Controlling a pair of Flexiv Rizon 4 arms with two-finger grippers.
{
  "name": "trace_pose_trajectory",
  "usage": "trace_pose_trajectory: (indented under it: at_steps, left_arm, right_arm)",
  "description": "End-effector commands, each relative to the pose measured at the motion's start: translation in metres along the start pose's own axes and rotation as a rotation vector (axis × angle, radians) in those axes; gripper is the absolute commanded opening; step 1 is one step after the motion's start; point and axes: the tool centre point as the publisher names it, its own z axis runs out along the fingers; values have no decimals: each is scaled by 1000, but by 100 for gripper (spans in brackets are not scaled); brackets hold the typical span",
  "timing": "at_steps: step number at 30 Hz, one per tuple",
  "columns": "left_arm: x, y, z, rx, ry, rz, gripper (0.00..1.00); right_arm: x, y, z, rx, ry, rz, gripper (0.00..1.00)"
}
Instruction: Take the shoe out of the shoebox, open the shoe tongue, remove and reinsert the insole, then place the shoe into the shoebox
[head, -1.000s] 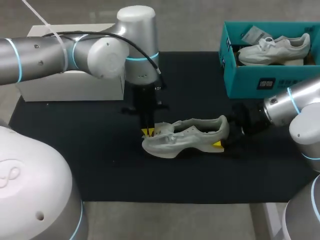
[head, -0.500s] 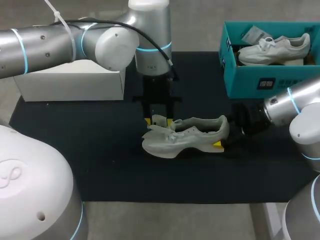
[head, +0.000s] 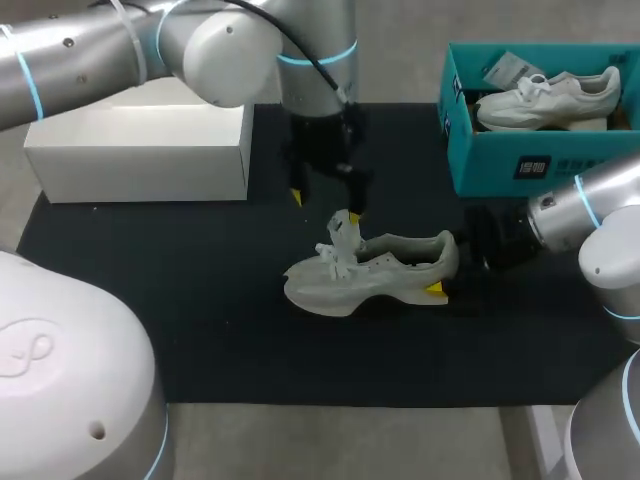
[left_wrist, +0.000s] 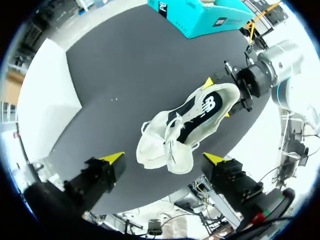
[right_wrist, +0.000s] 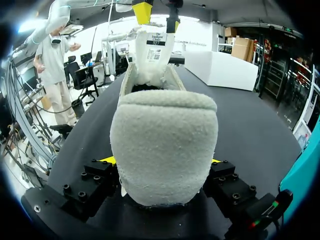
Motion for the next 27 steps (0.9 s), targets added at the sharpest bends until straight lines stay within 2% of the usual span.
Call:
trace_pose_trajectory:
  at_steps: [1,6,16,20,21,22,23,27]
  left_arm:
    - [3,-7,-13,174,-260,1035,100]
    - [3,-7,-13,201,-300,1193,100]
    - [3,-7,-13,202,-301,1198,100]
    - [10,-2,-3,191,-302,1194,100]
    - [11,-3,-2,176,-298,1181,73]
    - [11,-4,-3,176,-294,1172,11]
    - [11,-5,-3,167,-295,1171,0]
    - [12,-8,-9,153,-325,1130,0]
  right_arm:
    - [0,-2,4,1,-1,0,0]
    - [0,-2,4,1,-1,0,0]
    - [0,-2,4,1,-1,0,0]
    - [0,-2,4,1,-1,0,0]
    - [0,-2,4,1,-1,0,0]
    - [0,-2,4,1,-1,0,0]
    - [0,-2,4,1,-1,0,0]
    - [0,-2,4,1,-1,0,0]
